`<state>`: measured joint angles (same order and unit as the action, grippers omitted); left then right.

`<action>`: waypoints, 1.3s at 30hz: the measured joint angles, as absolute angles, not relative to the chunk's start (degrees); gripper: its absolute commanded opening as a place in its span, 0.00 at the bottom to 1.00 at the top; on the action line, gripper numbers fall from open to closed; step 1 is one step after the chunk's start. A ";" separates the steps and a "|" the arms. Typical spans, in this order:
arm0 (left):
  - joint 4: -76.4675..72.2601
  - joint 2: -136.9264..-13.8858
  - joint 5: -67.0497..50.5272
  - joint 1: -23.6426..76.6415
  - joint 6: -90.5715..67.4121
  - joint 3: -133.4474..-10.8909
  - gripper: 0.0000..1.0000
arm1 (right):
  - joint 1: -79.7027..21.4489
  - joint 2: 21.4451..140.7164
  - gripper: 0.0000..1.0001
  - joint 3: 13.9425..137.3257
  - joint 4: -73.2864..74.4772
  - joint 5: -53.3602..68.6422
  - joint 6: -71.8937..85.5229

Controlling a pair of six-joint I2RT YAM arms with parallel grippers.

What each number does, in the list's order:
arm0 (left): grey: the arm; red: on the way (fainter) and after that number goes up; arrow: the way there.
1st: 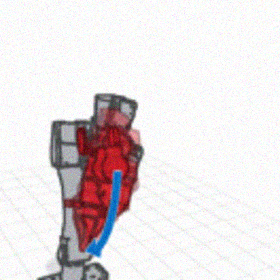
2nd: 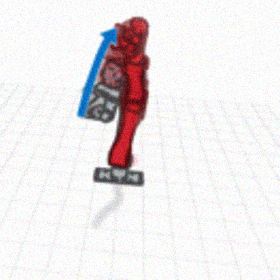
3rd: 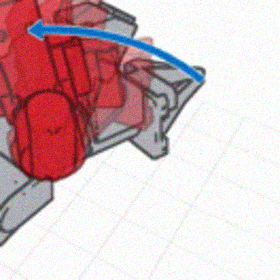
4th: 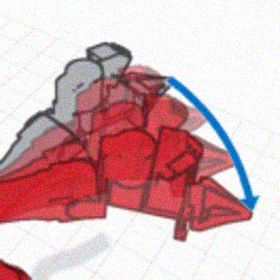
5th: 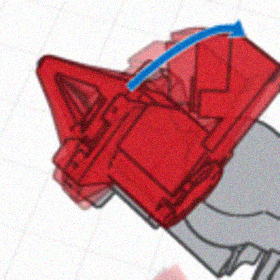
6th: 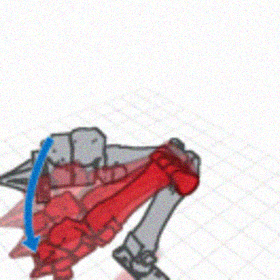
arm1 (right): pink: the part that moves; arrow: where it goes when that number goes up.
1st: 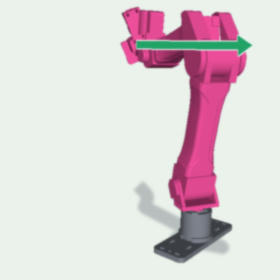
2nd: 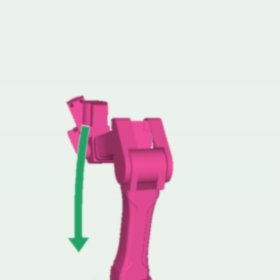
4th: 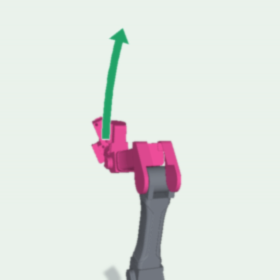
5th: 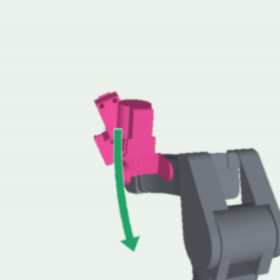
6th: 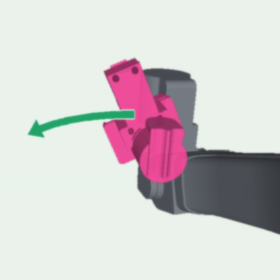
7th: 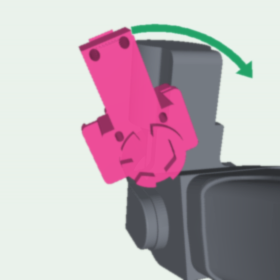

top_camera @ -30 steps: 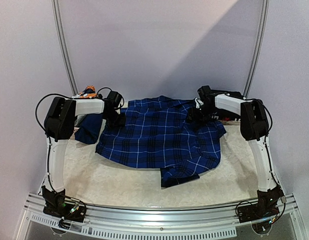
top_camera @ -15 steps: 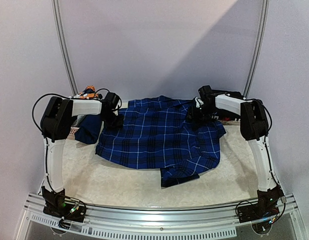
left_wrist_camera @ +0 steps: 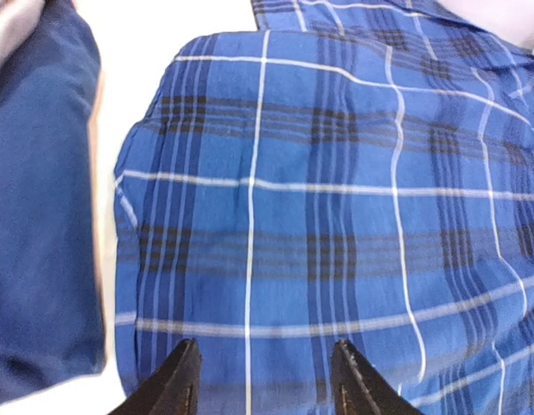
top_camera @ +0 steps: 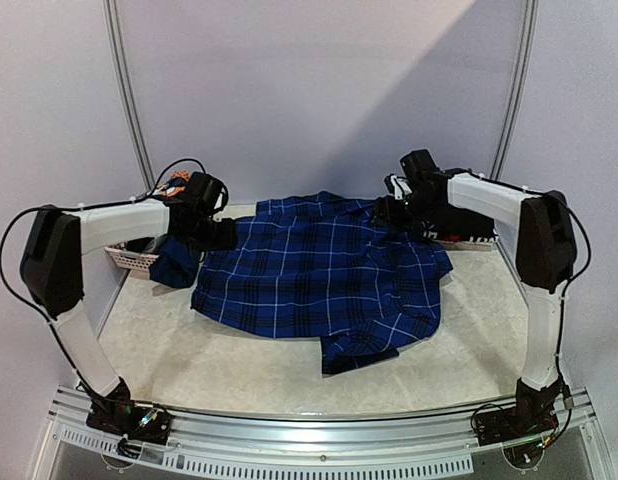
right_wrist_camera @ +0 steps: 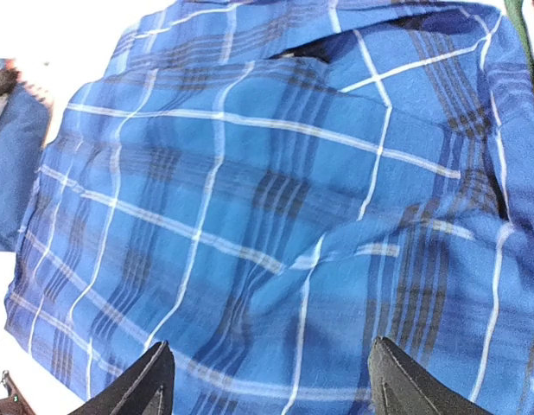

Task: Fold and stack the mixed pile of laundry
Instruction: Move the flattened shirt to the center of the board, then place the flattened shirt at the center of the board.

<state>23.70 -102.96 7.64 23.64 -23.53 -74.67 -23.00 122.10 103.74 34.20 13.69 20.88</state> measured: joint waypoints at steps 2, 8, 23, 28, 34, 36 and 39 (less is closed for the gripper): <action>23.57 -98.78 8.93 24.93 -23.53 -71.05 0.57 | -23.92 117.32 0.78 99.26 33.28 12.97 20.95; 23.35 -89.23 12.14 30.70 -23.05 -61.12 0.59 | -27.16 105.06 0.79 85.10 30.50 10.17 22.02; 18.06 -78.83 13.82 50.57 -17.78 -49.76 0.56 | -40.12 79.70 0.78 56.31 25.28 6.15 24.10; 18.06 -78.87 15.11 52.62 -17.98 -49.19 0.56 | -46.37 74.67 0.77 49.06 23.44 8.54 22.28; 15.75 -78.48 11.57 56.23 -16.82 -46.98 0.56 | -51.66 74.32 0.78 44.91 21.23 8.88 21.56; 14.48 -79.31 8.64 58.65 -15.44 -47.00 0.57 | -52.31 74.30 0.79 44.14 20.67 8.01 21.87; 12.75 -83.81 4.51 62.24 -13.41 -48.80 0.57 | -52.51 73.76 0.79 43.31 19.90 4.78 23.31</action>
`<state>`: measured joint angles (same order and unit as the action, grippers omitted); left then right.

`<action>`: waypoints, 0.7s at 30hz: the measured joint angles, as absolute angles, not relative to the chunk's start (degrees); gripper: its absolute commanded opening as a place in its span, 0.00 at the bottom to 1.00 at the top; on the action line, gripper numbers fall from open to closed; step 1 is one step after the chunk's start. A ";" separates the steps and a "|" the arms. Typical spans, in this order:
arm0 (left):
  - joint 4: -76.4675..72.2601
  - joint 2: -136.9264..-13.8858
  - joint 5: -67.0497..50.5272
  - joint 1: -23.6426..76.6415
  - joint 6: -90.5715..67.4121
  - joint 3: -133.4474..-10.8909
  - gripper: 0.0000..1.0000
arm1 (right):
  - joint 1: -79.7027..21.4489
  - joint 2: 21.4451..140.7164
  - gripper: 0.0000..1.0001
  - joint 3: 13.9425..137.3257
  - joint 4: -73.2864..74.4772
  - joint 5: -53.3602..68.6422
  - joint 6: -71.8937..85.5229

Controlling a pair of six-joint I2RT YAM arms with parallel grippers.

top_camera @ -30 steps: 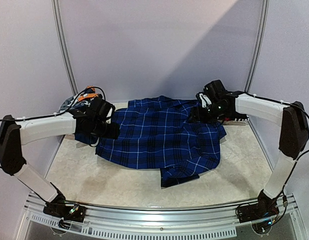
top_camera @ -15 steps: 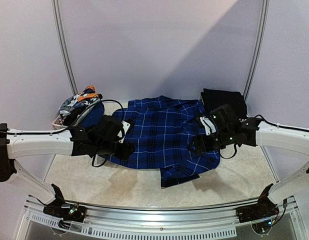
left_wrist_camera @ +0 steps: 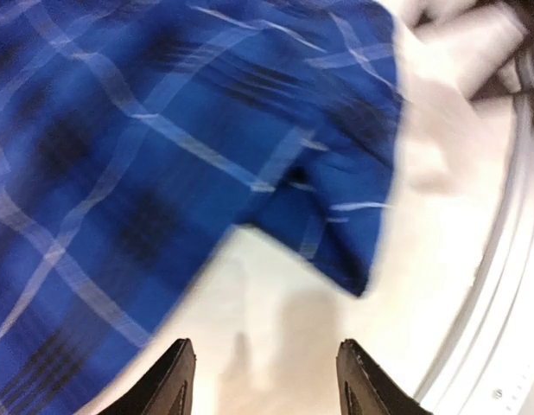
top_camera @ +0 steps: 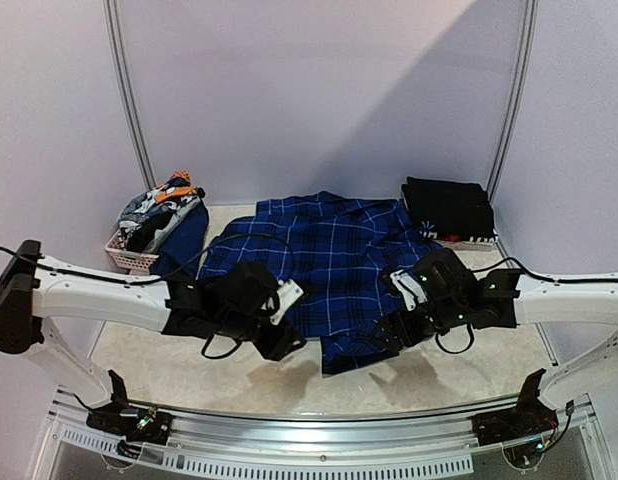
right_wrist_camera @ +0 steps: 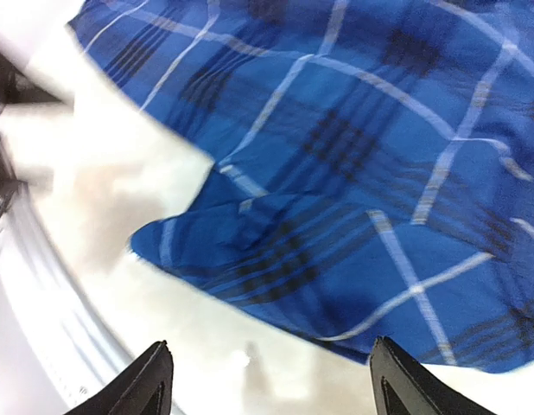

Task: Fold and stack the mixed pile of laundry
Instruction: Place the flattened shirt at the center of the board.

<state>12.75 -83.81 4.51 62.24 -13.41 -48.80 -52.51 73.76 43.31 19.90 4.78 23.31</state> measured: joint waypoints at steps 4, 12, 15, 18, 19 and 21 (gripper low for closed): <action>10.81 -93.34 0.30 65.98 -12.01 -52.84 0.55 | -52.49 70.87 0.80 42.39 19.86 -0.14 25.19; 8.58 -104.49 -3.97 67.77 -11.49 -57.87 0.28 | -52.49 63.72 0.82 39.83 19.97 -5.58 27.00; 7.77 -106.80 -4.54 67.85 -11.33 -59.64 0.03 | -52.49 62.11 0.82 38.57 20.03 -6.24 27.22; 7.55 -108.33 -5.87 67.92 -11.55 -61.30 0.00 | -52.49 61.56 0.82 38.09 20.16 -7.03 27.38; 7.62 -108.38 -6.52 67.94 -11.77 -61.65 0.00 | -52.49 61.47 0.82 38.06 20.16 -7.25 27.38; 7.81 -108.22 -7.60 68.05 -12.10 -62.37 0.00 | -52.49 61.43 0.82 38.06 20.16 -7.51 27.35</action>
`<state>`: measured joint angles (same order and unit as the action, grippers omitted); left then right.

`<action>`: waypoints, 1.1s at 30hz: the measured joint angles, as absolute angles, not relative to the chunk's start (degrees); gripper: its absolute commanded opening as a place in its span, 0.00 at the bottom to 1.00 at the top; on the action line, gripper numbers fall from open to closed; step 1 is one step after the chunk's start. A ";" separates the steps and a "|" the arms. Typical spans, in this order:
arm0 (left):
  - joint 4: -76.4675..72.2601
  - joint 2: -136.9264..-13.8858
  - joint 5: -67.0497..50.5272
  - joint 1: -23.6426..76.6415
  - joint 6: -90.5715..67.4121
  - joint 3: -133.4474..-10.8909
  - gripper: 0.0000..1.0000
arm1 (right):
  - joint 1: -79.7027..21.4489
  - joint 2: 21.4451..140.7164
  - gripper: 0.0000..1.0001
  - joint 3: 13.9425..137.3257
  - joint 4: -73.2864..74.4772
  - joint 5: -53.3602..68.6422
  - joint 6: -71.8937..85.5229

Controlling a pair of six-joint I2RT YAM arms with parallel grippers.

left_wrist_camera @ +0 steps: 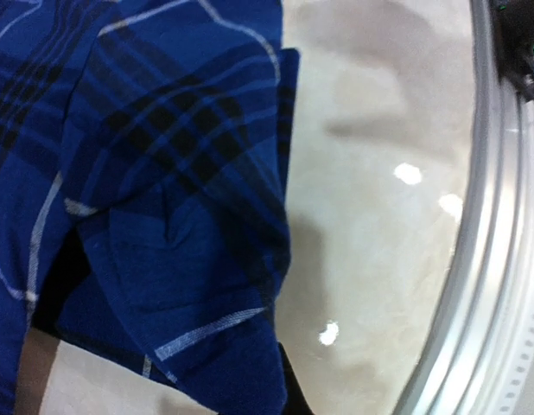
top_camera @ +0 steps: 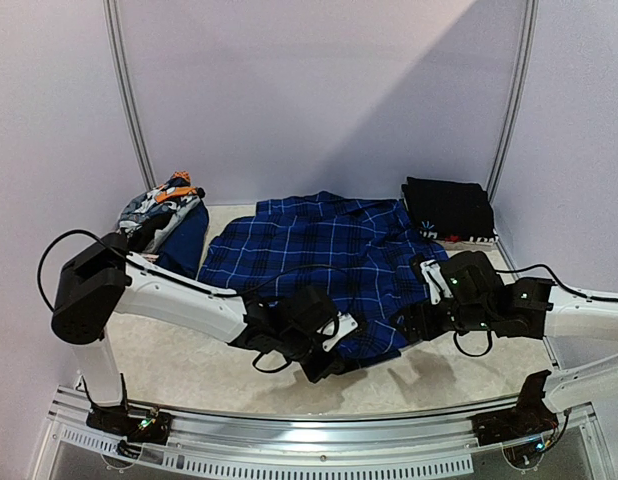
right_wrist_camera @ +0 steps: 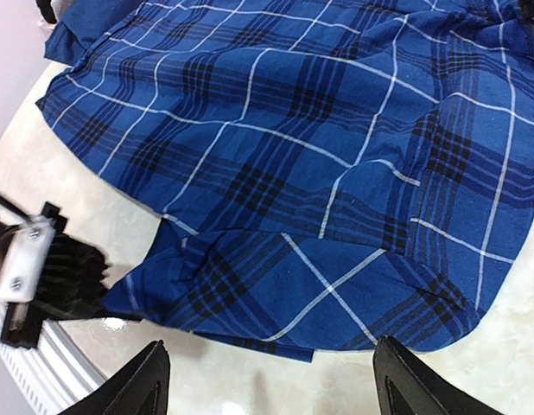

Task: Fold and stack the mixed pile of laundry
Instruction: Place the flattened shirt at the center of the board.

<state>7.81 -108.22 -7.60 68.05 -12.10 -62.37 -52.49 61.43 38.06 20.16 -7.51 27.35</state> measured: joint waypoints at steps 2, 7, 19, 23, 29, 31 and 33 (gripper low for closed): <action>8.51 -107.48 -8.58 68.25 -12.34 -63.11 0.00 | -52.49 61.34 0.82 38.06 20.32 -8.21 27.31; 10.94 -102.08 -11.88 68.82 -13.98 -65.80 0.00 | -52.47 61.08 0.83 38.52 21.71 -10.87 27.11; 4.89 -99.33 -23.94 63.92 -23.79 -69.78 0.00 | -50.02 56.27 0.84 40.14 21.96 -16.23 26.83; -1.45 -99.90 -26.81 57.19 -29.85 -69.78 0.00 | -49.80 56.18 0.84 40.14 21.21 -16.88 26.48; -16.14 -107.37 -30.24 47.35 -43.55 -68.99 0.00 | -49.78 56.58 0.84 40.14 18.70 -16.49 25.28; -21.15 -111.59 -31.22 44.60 -48.60 -68.95 0.00 | -49.76 57.54 0.83 40.16 17.32 -15.33 24.67; -25.26 -115.87 -32.23 42.81 -53.08 -69.06 0.00 | -49.69 58.94 0.82 40.21 16.10 -13.78 23.94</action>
